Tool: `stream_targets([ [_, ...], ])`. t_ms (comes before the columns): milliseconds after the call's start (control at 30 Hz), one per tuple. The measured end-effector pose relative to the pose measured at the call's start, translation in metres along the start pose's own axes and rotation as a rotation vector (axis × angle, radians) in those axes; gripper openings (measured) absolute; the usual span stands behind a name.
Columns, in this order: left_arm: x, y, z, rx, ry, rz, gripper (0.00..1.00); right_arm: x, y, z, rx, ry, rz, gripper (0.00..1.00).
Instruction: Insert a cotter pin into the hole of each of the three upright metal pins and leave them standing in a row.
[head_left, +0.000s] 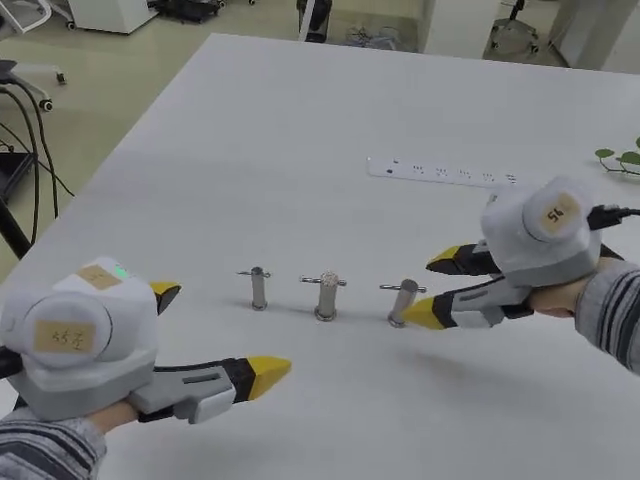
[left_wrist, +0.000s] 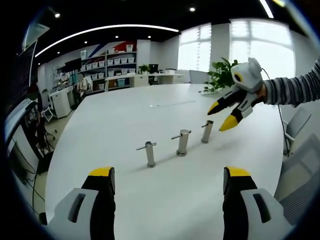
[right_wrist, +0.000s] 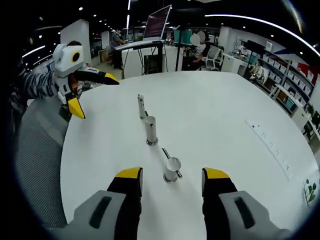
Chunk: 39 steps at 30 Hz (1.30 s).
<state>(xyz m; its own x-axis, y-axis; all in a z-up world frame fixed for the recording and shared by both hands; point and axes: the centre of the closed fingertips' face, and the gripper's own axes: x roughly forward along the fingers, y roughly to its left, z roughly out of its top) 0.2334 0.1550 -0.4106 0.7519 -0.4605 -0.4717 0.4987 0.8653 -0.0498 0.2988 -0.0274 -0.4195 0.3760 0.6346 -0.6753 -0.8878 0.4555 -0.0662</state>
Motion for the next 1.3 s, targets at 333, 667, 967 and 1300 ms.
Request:
stream_targets([
  [333,-0.007,0.0,0.012,-0.013,-0.023,0.007,0.91,-0.034,0.018,0.008,0.16,-0.142,-0.141,0.66],
  [667,-0.015,-0.005,0.016,0.002,-0.031,-0.006,0.99,-0.046,0.043,0.009,0.305,-0.247,-0.194,0.88],
  [967,-0.025,-0.006,0.015,-0.013,-0.051,0.007,0.99,-0.054,0.056,0.01,0.383,-0.295,-0.222,0.91],
  [1300,-0.034,-0.006,0.007,-0.023,-0.043,0.029,0.98,-0.059,0.068,0.005,0.293,-0.256,-0.258,0.84],
])
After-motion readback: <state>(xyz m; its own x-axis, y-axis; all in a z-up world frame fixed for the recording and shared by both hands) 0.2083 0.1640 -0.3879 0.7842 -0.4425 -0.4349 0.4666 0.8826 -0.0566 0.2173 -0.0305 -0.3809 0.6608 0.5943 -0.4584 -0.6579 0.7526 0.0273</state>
